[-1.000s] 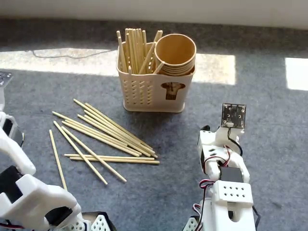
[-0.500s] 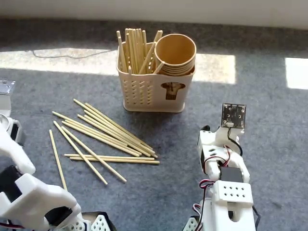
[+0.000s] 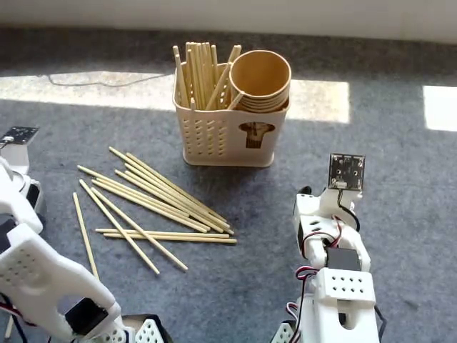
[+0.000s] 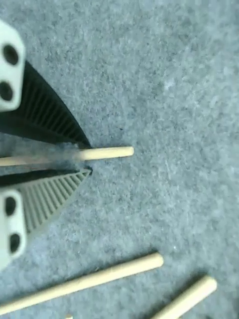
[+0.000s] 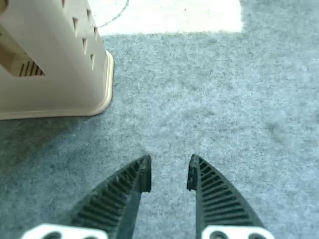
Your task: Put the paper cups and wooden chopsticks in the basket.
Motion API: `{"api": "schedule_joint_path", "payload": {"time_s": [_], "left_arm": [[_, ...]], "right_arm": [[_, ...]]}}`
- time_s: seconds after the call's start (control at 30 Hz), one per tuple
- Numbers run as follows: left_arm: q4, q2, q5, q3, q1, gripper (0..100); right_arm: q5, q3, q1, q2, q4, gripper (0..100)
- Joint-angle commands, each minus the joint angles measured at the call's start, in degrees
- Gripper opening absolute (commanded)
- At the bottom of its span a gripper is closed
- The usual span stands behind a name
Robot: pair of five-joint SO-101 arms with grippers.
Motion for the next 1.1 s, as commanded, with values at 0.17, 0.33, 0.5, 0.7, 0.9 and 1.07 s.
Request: {"api": "schedule_joint_path", "payload": {"time_s": [0.17,0.33,0.5,0.7,0.9,1.07], "left_arm": [[8.18,-0.22,0.44,-7.52,-0.13,1],[14.95,-0.31,0.97,-11.47,3.38,0],[18.99,-0.31,9.14,-18.33,8.13,0],[24.79,-0.31,14.15,-27.21,13.32,0],[24.97,-0.4,17.58,-28.97,16.31,0],[24.97,-2.68,19.96,-28.7,18.33,0]], "right_arm": [[0.79,-0.22,-0.31,-0.84,-1.36,13.4],[0.79,-0.22,-0.31,-0.84,-1.36,13.4],[0.79,-0.22,-0.31,-0.84,-1.36,13.4],[0.79,-0.22,-0.22,-0.92,-1.36,13.4],[0.79,-0.22,-0.22,-0.92,-1.36,13.4],[0.79,-0.22,-0.22,-0.92,-1.36,13.4]]}}
